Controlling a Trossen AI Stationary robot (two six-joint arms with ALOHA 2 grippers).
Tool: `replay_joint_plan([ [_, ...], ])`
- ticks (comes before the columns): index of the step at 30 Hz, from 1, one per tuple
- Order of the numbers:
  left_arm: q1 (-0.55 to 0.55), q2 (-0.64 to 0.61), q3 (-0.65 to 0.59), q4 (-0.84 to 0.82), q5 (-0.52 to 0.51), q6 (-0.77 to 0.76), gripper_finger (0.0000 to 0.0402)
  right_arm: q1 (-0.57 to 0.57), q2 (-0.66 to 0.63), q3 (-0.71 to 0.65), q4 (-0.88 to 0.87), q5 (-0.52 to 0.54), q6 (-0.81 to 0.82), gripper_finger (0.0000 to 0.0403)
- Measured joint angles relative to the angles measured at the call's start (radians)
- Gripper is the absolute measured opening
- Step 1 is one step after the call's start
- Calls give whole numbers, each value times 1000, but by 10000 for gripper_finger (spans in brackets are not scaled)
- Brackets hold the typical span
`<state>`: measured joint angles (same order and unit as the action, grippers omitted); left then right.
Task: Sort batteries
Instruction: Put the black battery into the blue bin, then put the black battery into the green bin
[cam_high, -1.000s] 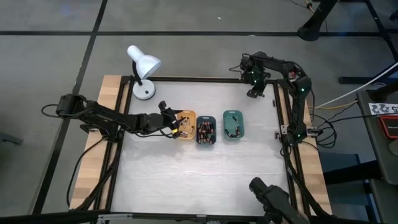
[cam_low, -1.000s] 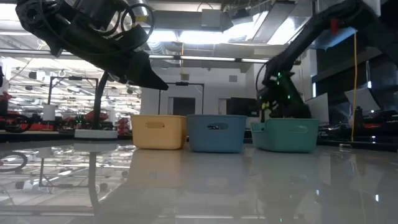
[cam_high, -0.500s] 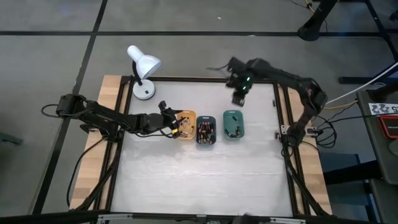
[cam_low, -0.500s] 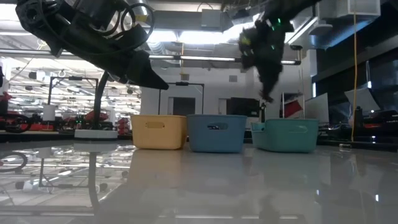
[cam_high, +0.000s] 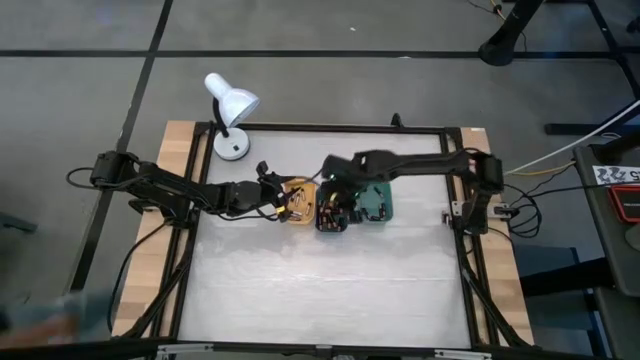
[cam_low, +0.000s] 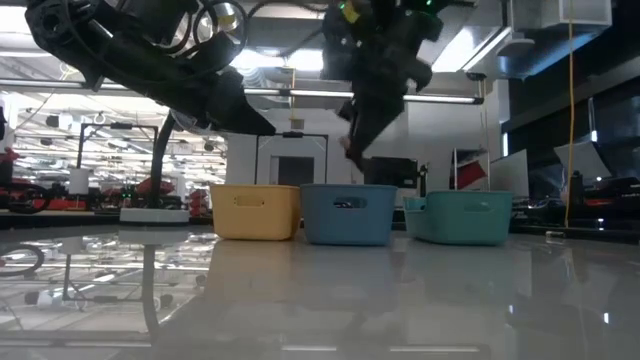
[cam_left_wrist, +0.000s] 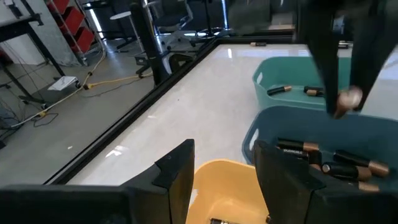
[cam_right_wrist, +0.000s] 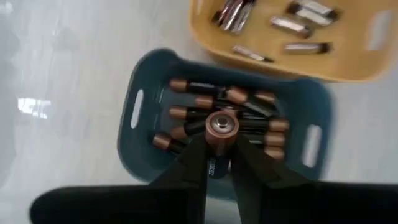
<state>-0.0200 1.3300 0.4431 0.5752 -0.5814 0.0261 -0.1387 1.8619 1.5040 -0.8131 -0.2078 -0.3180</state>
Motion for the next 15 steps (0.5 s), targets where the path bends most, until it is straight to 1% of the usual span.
replay_joint_plan([
  [2,-1,0,0,2,8,0,156,13,31,0,2,51,0,50],
  [5,-1,0,0,13,13,0,156,20,66,0,-1,166,-1,51],
  [8,-1,0,0,13,13,0,156,21,85,0,-4,261,17,64],
  [11,-1,0,0,12,12,-4,156,20,83,0,-4,283,24,97],
  [15,-1,0,0,12,13,-2,156,21,78,0,2,267,26,159],
])
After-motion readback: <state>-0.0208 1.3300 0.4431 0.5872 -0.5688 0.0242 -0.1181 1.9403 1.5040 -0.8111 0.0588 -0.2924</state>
